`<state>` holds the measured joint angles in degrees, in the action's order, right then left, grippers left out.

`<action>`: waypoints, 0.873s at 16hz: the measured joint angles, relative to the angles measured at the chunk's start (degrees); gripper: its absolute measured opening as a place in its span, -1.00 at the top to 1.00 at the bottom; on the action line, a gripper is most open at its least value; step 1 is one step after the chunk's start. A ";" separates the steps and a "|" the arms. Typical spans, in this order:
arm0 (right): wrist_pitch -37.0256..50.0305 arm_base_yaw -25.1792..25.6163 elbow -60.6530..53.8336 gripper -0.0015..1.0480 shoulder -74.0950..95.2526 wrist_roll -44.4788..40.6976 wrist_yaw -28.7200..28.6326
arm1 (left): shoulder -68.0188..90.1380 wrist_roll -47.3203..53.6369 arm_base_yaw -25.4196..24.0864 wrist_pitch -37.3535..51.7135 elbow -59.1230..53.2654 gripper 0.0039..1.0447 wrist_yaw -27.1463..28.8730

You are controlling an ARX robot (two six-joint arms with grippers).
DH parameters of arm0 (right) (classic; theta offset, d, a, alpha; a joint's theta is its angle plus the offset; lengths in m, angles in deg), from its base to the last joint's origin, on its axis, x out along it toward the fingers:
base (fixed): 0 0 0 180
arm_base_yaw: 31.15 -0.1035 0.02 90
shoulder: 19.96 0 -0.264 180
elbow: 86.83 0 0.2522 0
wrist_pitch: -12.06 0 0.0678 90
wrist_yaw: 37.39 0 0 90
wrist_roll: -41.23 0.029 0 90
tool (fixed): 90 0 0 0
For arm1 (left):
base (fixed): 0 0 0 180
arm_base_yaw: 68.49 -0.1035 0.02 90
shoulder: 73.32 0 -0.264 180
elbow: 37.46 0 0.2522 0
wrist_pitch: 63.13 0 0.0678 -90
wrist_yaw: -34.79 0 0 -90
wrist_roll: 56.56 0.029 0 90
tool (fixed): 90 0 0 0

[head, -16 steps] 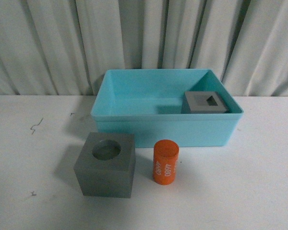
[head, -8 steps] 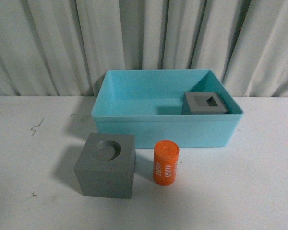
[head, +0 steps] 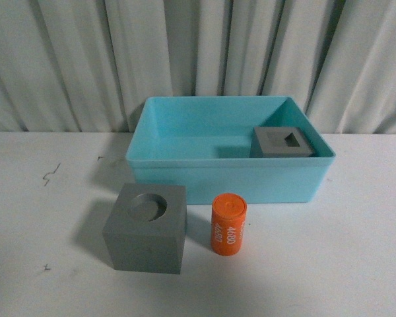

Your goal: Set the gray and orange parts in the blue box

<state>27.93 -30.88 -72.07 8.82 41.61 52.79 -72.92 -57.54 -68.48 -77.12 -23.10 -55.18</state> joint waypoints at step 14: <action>-18.75 0.00 -0.35 0.96 -17.92 0.00 0.00 | 0.00 0.00 0.00 0.00 0.00 -0.88 -0.02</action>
<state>9.18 -30.88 -72.42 -9.11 41.61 52.79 -72.92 -57.54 -68.48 -77.12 -23.10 -55.20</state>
